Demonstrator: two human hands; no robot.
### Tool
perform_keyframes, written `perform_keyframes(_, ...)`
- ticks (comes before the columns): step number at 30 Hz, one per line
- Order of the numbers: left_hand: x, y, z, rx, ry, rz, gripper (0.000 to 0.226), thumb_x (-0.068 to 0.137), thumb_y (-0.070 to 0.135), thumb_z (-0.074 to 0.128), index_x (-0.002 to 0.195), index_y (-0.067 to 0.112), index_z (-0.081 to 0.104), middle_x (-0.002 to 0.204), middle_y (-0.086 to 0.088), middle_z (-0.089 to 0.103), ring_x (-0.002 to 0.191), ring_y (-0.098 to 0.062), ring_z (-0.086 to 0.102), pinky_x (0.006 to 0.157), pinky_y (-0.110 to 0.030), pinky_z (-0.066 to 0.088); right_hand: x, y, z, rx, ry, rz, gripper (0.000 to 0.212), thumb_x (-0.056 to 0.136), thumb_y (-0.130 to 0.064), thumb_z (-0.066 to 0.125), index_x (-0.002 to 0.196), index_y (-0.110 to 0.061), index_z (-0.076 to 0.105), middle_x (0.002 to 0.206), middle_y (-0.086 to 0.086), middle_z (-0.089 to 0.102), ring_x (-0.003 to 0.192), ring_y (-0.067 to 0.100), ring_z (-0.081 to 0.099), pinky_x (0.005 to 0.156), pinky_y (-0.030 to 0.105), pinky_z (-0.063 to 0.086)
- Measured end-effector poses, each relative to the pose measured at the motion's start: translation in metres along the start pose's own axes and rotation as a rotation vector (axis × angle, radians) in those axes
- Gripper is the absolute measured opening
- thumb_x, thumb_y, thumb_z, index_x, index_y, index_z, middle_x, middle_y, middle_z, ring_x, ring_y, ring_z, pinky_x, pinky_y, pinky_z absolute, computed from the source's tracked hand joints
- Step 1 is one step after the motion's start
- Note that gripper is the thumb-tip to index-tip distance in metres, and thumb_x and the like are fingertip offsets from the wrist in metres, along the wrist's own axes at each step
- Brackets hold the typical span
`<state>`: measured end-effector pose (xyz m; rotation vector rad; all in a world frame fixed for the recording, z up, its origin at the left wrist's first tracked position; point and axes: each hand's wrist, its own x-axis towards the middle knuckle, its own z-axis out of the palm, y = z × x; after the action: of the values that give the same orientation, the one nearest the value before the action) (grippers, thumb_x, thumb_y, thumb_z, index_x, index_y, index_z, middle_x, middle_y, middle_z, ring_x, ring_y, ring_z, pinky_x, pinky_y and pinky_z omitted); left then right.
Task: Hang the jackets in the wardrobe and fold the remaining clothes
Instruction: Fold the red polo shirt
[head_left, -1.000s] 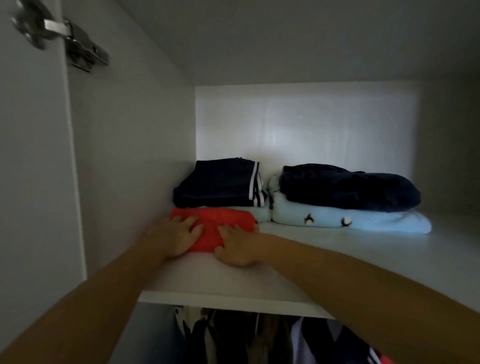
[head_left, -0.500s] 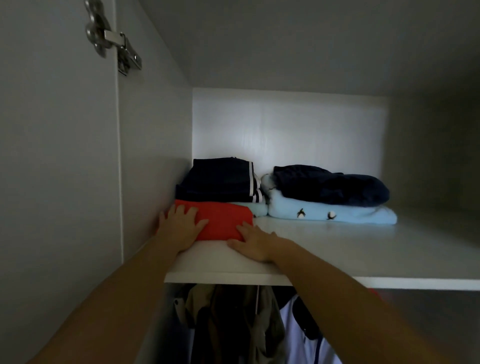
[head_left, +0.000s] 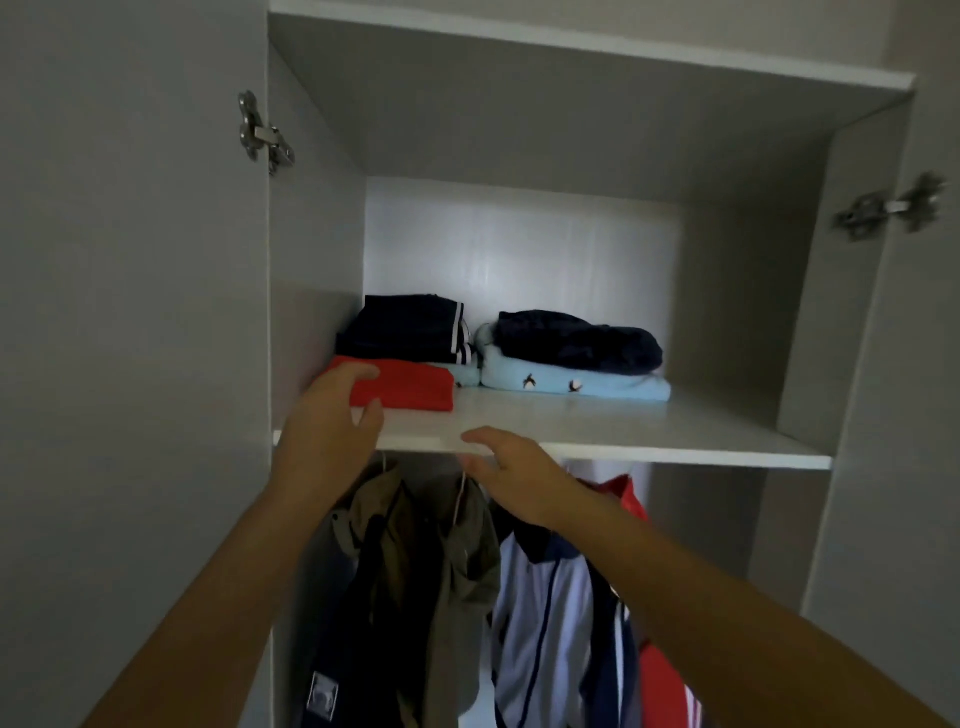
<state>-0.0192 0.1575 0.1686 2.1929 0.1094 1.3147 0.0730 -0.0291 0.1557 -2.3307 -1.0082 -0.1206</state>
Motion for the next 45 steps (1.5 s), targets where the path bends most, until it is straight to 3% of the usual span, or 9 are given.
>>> perform_keyframes(7, -0.084, 0.066, -0.099, 0.153, 0.099, 0.114, 0.031, 0.088, 0.004, 0.060, 0.118, 0.011, 0.062, 0.121, -0.003, 0.062, 0.109, -0.014, 0.054, 0.092, -0.009, 0.028, -0.102, -0.060, 0.023, 0.175, -0.031, -0.172, 0.045, 0.098, -0.028, 0.051, 0.141, -0.018, 0.042, 0.135, 0.002, 0.052, 0.119, 0.014, 0.049, 0.088, 0.011, 0.035)
perform_keyframes(15, -0.111, 0.053, -0.214, 0.639, 0.273, 0.221, 0.035, 0.079, -0.003, 0.063, 0.112, 0.006, 0.063, 0.147, -0.018, 0.038, 0.142, -0.036, 0.024, 0.113, -0.048, 0.023, -0.134, -0.175, 0.099, 0.456, -0.152, -0.275, 0.072, 0.090, -0.033, 0.065, 0.149, -0.018, 0.026, 0.147, -0.004, 0.038, 0.131, 0.008, 0.037, 0.106, 0.021, 0.029)
perform_keyframes(21, -0.108, 0.032, -0.240, 0.659, 0.337, 0.364, 0.054, 0.074, -0.018, 0.054, 0.123, 0.007, 0.060, 0.154, -0.021, 0.021, 0.145, -0.036, 0.011, 0.120, -0.040, 0.004, -0.129, -0.237, 0.145, 0.561, -0.193, -0.310, 0.099, 0.083, -0.043, 0.070, 0.153, -0.025, 0.003, 0.160, -0.007, 0.008, 0.145, 0.009, 0.013, 0.113, 0.025, 0.015)
perform_keyframes(30, -0.101, 0.019, -0.286, 0.374, 0.114, 0.581, 0.043, 0.085, -0.014, 0.051, 0.126, -0.001, 0.056, 0.151, -0.034, 0.014, 0.130, -0.039, 0.045, 0.094, -0.010, 0.038, -0.119, -0.291, 0.172, 0.423, -0.074, -0.237, 0.118, 0.079, -0.043, 0.070, 0.145, -0.030, -0.027, 0.156, -0.004, -0.027, 0.148, 0.024, -0.009, 0.119, 0.047, 0.016)
perform_keyframes(32, -0.103, 0.023, -0.283, 0.375, 0.083, 0.623, 0.040, 0.086, -0.010, 0.053, 0.124, 0.000, 0.058, 0.152, -0.030, 0.017, 0.108, -0.037, 0.061, 0.087, -0.012, 0.041, -0.124, -0.283, 0.167, 0.377, -0.048, -0.235, 0.118, 0.078, -0.039, 0.070, 0.147, -0.027, -0.025, 0.158, -0.002, -0.021, 0.148, 0.022, 0.001, 0.118, 0.040, 0.020)
perform_keyframes(35, -0.104, 0.039, -0.259, 0.362, 0.050, 0.709, 0.030, 0.088, -0.001, 0.057, 0.118, 0.001, 0.062, 0.151, -0.026, 0.026, 0.133, -0.035, 0.042, 0.107, -0.035, 0.040, -0.138, -0.260, 0.147, 0.409, 0.018, -0.249, 0.115, 0.072, -0.038, 0.068, 0.150, -0.031, -0.017, 0.157, 0.004, 0.020, 0.128, 0.014, 0.042, 0.104, 0.035, 0.042)
perform_keyframes(37, -0.104, 0.055, -0.229, 0.367, 0.044, 0.812, 0.019, 0.088, 0.006, 0.057, 0.104, 0.003, 0.068, 0.144, -0.019, 0.042, 0.132, -0.041, 0.040, 0.108, -0.048, 0.037, -0.153, -0.232, 0.123, 0.432, 0.043, -0.297, 0.103, 0.076, -0.023, 0.067, 0.152, -0.030, -0.003, 0.120, -0.002, 0.056, 0.091, -0.002, 0.056, 0.078, 0.020, 0.052)
perform_keyframes(39, -0.101, 0.075, -0.194, 0.339, 0.029, 0.928, 0.012, 0.087, 0.008, 0.058, 0.085, 0.004, 0.070, 0.132, -0.014, 0.056, 0.129, -0.045, 0.041, 0.112, -0.052, 0.030, -0.172, -0.197, 0.092, 0.370, 0.046, -0.277, 0.082, 0.085, -0.009, 0.063, 0.151, -0.020, 0.016, 0.091, -0.017, 0.056, 0.074, -0.009, 0.057, 0.066, 0.009, 0.046)
perform_keyframes(45, -0.079, 0.132, -0.077, 0.603, -0.050, 1.020, 0.025, 0.088, 0.015, 0.052, 0.088, 0.001, 0.073, 0.109, -0.018, 0.067, 0.114, -0.035, 0.057, 0.112, -0.065, 0.014, -0.243, -0.081, -0.012, -0.004, 0.364, 0.036, 0.053, 0.090, -0.021, 0.062, 0.139, -0.013, 0.043, 0.134, 0.005, 0.051, 0.115, 0.015, 0.050, 0.096, 0.018, 0.035)
